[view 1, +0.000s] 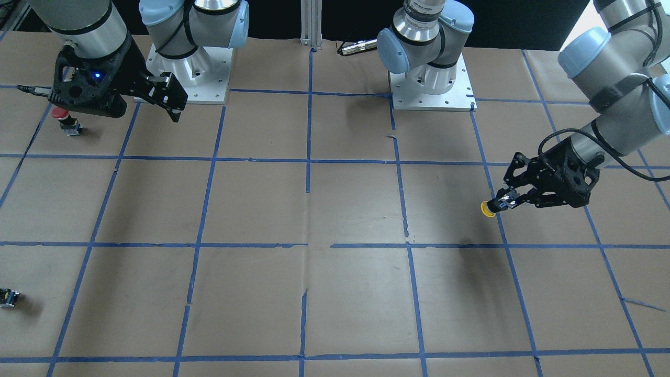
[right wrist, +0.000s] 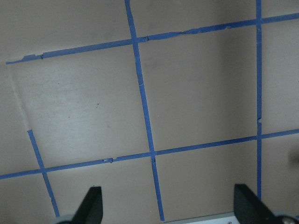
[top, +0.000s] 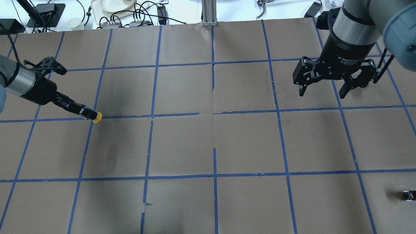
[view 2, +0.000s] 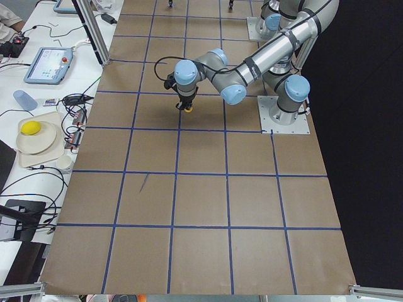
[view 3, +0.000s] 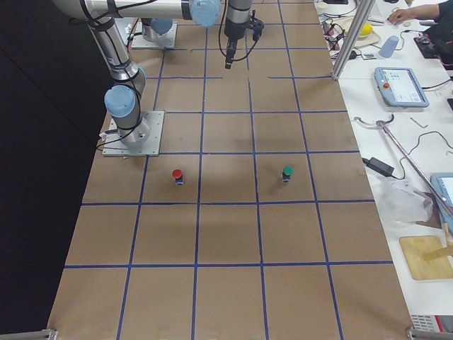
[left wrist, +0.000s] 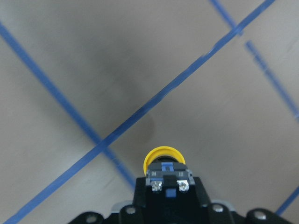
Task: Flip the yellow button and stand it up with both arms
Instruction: 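Carry the yellow button up toward the right gripper while the right gripper approaches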
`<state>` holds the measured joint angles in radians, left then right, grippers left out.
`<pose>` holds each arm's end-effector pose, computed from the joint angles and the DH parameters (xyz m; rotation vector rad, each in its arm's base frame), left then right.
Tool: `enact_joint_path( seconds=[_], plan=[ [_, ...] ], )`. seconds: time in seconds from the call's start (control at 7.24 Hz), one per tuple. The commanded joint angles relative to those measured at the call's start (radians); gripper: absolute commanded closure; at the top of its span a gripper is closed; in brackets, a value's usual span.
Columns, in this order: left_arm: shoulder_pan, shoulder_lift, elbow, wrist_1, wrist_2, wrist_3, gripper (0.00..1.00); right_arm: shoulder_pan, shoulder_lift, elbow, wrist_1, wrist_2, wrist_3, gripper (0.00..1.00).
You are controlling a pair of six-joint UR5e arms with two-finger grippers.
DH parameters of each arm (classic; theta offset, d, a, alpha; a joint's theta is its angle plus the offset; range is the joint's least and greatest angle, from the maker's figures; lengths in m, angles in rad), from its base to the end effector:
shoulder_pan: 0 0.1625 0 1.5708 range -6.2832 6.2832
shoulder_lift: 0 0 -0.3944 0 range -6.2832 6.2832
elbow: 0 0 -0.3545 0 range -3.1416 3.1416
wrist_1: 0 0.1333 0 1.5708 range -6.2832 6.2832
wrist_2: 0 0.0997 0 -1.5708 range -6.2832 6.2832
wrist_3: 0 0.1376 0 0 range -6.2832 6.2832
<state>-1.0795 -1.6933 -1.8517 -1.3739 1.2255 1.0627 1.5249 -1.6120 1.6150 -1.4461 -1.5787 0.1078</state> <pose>0.0515 -0.4775 0.2676 -0.7272 -2.6520 0.1330 0.1128 -0.4252 0.4063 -0.2390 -3.1143 -0.1992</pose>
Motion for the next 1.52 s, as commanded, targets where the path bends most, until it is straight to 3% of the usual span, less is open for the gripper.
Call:
enact_joint_path(
  seconds=[0.0,0.41,0.69,0.97,1.11,1.38],
  plan=[
    [-0.103,0.015,0.072,-0.181,-0.174,-0.209,0.72,-0.040,0.009,-0.024,-0.036,0.146,0.103,0.00],
    [-0.239,0.081,0.063,-0.229,-0.505,-0.514,0.72,-0.062,0.015,-0.024,-0.052,0.381,0.293,0.00],
    [-0.286,0.122,0.057,-0.238,-0.694,-0.723,0.72,-0.063,0.067,-0.026,-0.124,0.518,0.458,0.00],
    [-0.293,0.127,0.048,-0.241,-0.873,-0.796,0.72,-0.063,0.083,-0.021,-0.224,0.687,0.638,0.00],
    [-0.309,0.127,0.039,-0.237,-0.953,-0.849,0.72,-0.058,0.078,-0.009,-0.226,0.780,0.718,0.00],
    [-0.350,0.124,0.037,-0.231,-1.041,-0.926,0.72,-0.049,0.077,-0.006,-0.221,0.854,0.756,0.00]
  ],
)
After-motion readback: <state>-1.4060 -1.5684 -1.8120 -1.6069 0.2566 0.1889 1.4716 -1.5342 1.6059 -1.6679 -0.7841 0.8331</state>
